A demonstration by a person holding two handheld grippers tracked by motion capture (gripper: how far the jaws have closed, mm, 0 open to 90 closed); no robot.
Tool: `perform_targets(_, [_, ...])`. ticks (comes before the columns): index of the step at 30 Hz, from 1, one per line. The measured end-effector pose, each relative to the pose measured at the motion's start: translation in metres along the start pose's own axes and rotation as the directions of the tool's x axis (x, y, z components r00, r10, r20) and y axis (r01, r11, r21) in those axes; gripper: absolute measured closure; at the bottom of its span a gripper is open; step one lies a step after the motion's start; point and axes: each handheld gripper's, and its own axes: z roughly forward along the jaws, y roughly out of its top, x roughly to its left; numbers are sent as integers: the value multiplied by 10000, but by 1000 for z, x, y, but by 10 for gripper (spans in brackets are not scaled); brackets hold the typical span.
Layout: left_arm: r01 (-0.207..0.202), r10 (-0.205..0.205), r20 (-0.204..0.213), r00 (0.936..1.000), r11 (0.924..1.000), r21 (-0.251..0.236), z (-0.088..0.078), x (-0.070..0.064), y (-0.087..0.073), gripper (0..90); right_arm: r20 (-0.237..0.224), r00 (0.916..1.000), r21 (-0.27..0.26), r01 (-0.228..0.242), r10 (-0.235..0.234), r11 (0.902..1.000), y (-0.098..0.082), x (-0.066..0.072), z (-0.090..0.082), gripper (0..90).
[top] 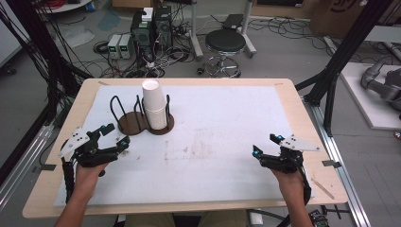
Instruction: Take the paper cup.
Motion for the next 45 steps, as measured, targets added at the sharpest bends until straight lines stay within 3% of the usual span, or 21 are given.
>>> perform_targets(10, [78,-78,298,9995,10000,-21,11,3,16,174,-84,9999,19,-135,135,9999,-3,-1,-2,198])
perform_targets(17, [201,-199,716,9972,9998,-29,25,9,43,162,-90,9999,50,-115,116,9999,-3,-1,-3,198])
perform_targets(23, [-31,14,1133,9936,9999,150,49,12,75,160,-155,9999,68,-42,43,10000,-1,1,-3,198])
perform_targets(30, [-37,4,1105,9939,9996,293,70,17,95,162,-195,9998,27,-80,81,10000,-2,3,-6,198])
perform_targets(35, [-354,270,1102,9935,9966,750,94,19,109,161,-156,9998,70,-99,100,9999,-4,2,-6,198])
perform_targets(40, [-347,244,932,9953,9933,1102,111,20,111,161,-211,9997,83,-122,123,9999,-4,2,-6,198])
perform_targets(42, [-366,264,692,9973,9880,1501,124,22,109,161,-240,9997,90,-93,95,9999,-4,1,-5,198])
perform_targets(45, [-343,247,590,9980,9852,1677,132,22,108,161,-260,9996,86,-145,148,9999,-4,1,-6,198])
